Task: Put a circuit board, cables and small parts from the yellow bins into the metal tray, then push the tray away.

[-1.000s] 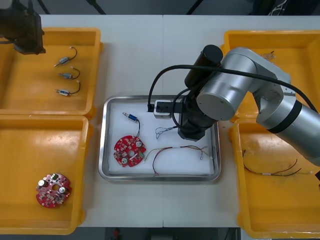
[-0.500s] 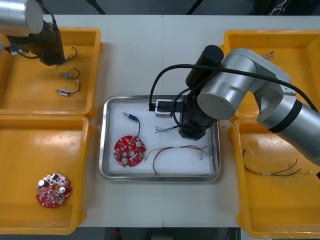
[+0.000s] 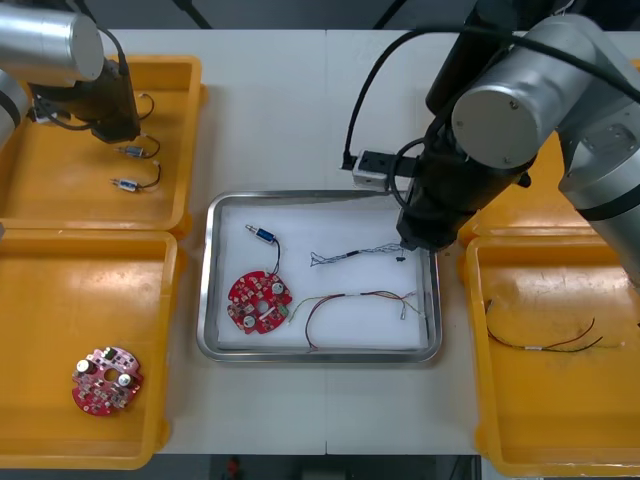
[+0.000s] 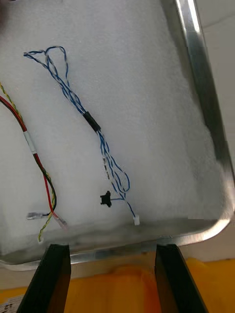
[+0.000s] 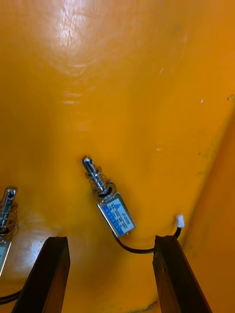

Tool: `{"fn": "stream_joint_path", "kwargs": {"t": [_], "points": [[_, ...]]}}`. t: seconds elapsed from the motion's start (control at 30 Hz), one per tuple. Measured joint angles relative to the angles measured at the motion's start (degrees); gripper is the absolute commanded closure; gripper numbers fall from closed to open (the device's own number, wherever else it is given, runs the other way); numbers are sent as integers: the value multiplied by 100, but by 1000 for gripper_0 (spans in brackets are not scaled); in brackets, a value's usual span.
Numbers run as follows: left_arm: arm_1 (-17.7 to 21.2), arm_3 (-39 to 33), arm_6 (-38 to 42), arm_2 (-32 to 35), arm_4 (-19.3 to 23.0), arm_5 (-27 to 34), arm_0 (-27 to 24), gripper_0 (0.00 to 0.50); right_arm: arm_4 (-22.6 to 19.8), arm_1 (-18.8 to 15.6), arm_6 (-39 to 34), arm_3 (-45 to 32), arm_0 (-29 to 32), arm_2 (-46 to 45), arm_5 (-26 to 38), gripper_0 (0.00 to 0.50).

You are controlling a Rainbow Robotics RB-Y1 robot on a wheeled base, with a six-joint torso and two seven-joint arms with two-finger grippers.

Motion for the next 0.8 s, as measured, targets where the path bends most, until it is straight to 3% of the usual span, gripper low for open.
{"fn": "stream_joint_path", "kwargs": {"t": [0.13,0.23,0.5,0.63,0.8], "points": [[-65,63,0,-5,-159,-271,2,0,16,-31,-1012,-199,0,-370,416,0],[-93,69,0,-5,-296,-375,8,0,17,-97,-1162,-328,0,-602,606,0],[-109,70,0,-71,-311,-490,24,0,12,-388,-2474,-643,128,-1231,618,0],[-110,71,0,-279,-308,-492,74,0,14,-585,-2593,-917,387,-1568,619,0],[-107,67,-1,-533,-308,-595,93,0,32,-808,-3462,-1293,842,-2003,619,0]]}}
